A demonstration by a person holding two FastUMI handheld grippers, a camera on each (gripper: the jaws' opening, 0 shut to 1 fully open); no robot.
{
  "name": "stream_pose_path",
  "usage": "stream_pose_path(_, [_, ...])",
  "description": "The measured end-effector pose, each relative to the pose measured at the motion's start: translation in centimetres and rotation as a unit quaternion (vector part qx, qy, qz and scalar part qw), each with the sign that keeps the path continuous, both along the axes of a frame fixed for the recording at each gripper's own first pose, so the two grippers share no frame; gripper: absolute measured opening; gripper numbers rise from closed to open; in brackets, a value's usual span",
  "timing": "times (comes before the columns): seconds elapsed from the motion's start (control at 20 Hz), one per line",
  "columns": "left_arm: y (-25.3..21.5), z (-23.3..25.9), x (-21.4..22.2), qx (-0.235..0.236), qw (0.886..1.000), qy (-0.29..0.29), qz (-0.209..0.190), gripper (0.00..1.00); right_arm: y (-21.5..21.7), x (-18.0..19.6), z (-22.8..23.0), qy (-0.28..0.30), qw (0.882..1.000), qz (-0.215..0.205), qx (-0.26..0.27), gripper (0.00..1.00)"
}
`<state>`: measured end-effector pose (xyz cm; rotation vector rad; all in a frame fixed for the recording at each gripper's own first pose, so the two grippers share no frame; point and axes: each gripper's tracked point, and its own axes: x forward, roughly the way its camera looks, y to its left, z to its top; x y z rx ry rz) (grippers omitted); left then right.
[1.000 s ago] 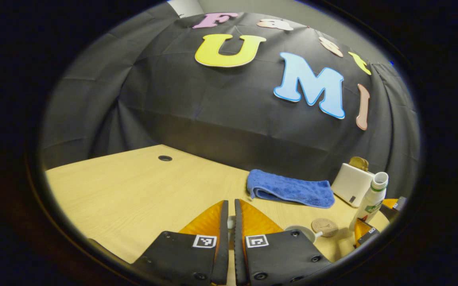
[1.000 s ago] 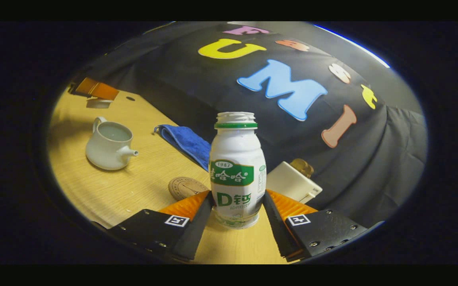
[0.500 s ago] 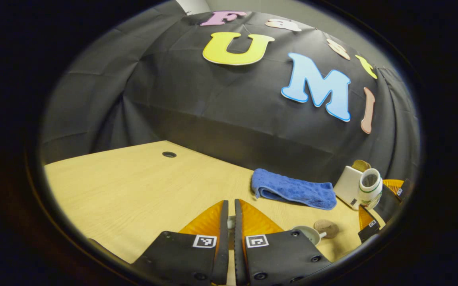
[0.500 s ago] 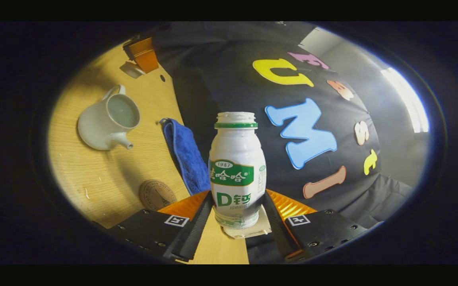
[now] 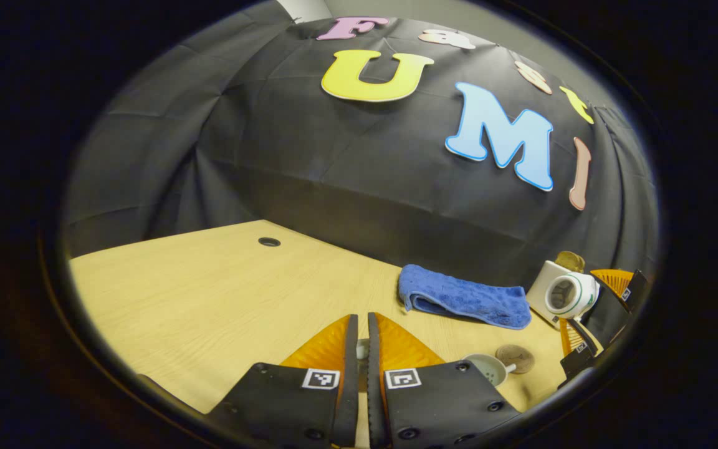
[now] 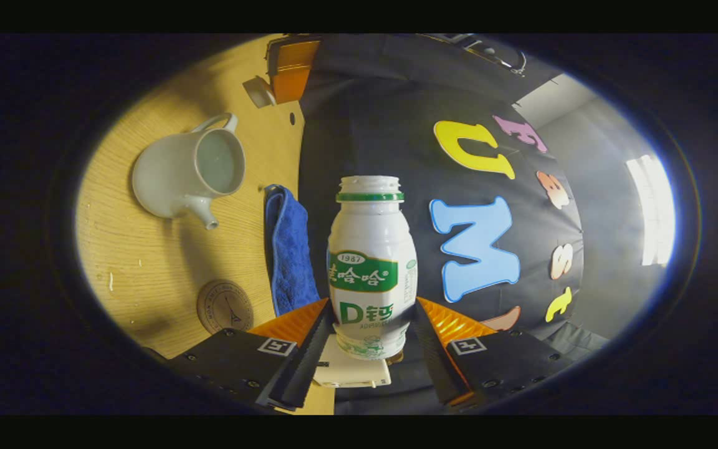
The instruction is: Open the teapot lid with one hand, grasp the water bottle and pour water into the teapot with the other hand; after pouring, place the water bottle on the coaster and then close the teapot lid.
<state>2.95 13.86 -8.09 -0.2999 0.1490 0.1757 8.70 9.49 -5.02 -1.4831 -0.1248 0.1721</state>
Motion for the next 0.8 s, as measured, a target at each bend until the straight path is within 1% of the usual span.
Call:
stream_pose_path(0.35, [0.0,0.0,0.1,0.003,1.000,0.004,0.002,0.16,0.9,0.5,0.8,-0.023,0.998,0.021,-0.046,0.75])
stream_pose_path(0.8, [0.2,-0.2,-0.1,0.002,1.000,0.007,0.003,0.17,1.4,0.5,1.6,-0.050,0.994,0.038,-0.089,0.75])
